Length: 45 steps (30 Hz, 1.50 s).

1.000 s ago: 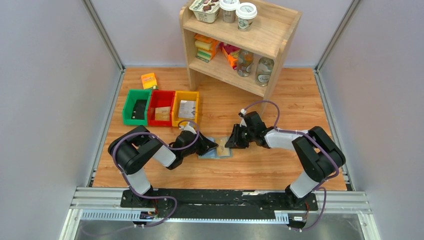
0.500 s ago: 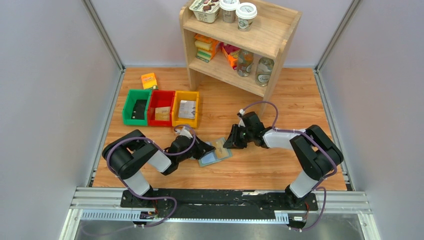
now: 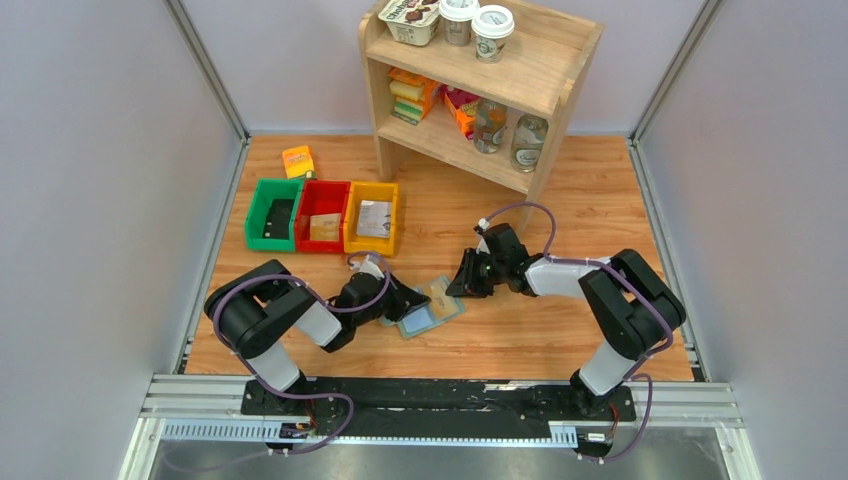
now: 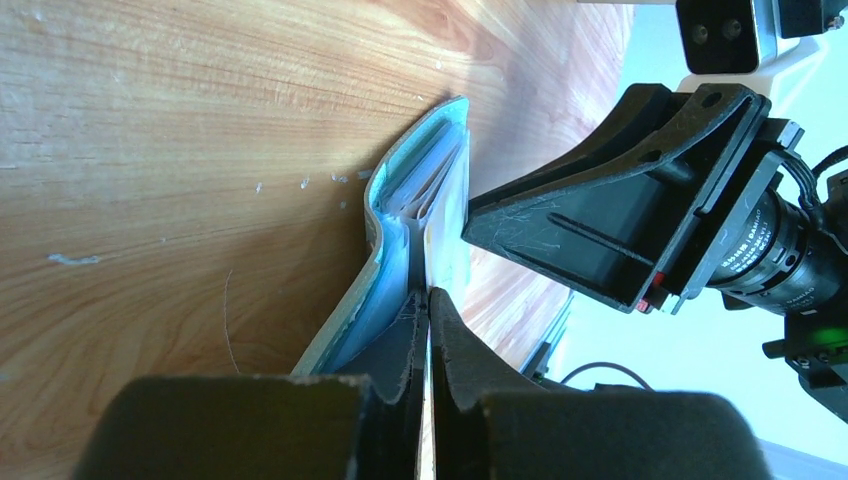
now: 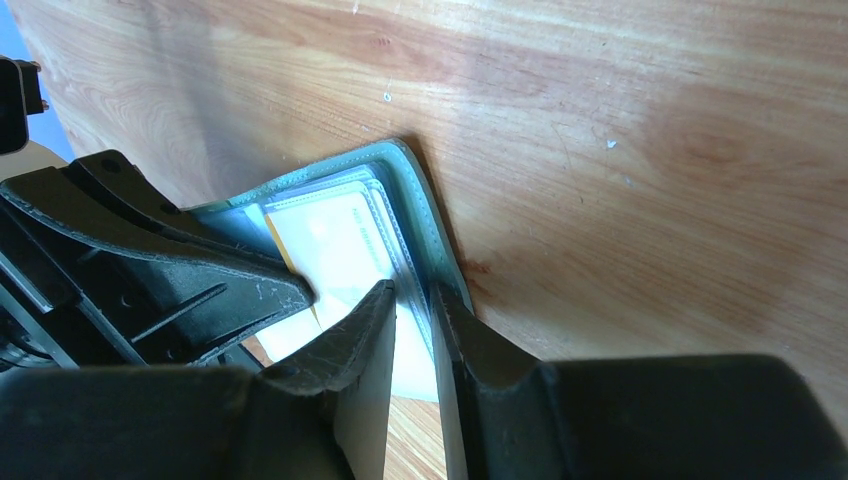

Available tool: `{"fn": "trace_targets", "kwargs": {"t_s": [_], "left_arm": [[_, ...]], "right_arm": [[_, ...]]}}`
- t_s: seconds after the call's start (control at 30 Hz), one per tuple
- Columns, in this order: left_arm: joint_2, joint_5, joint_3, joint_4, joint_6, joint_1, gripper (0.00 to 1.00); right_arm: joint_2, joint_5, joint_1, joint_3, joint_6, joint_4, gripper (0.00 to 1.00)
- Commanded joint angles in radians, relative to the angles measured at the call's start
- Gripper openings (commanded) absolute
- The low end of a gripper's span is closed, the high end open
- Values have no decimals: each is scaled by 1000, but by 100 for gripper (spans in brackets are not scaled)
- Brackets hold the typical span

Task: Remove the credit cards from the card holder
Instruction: Remove the credit card from the card holder.

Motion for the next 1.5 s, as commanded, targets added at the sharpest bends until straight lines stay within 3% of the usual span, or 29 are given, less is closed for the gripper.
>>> {"fn": "trace_targets", "kwargs": {"t_s": [0.0, 0.4, 0.87, 1.27, 1.47], "left_arm": [[-18, 53, -7, 88, -7, -10, 6], [-33, 43, -58, 93, -24, -8, 0], [-256, 6, 5, -491, 60, -8, 0], [-266, -3, 83, -712, 131, 1, 0], [-233, 29, 120, -725, 168, 10, 0]], "right_arm": [[60, 59, 27, -19, -10, -74, 26], [60, 59, 21, -25, -4, -63, 26], [55, 51, 19, -25, -6, -57, 27], [-147, 74, 27, 7, -148, -107, 38], [-161, -35, 45, 42, -228, -86, 35]]}}
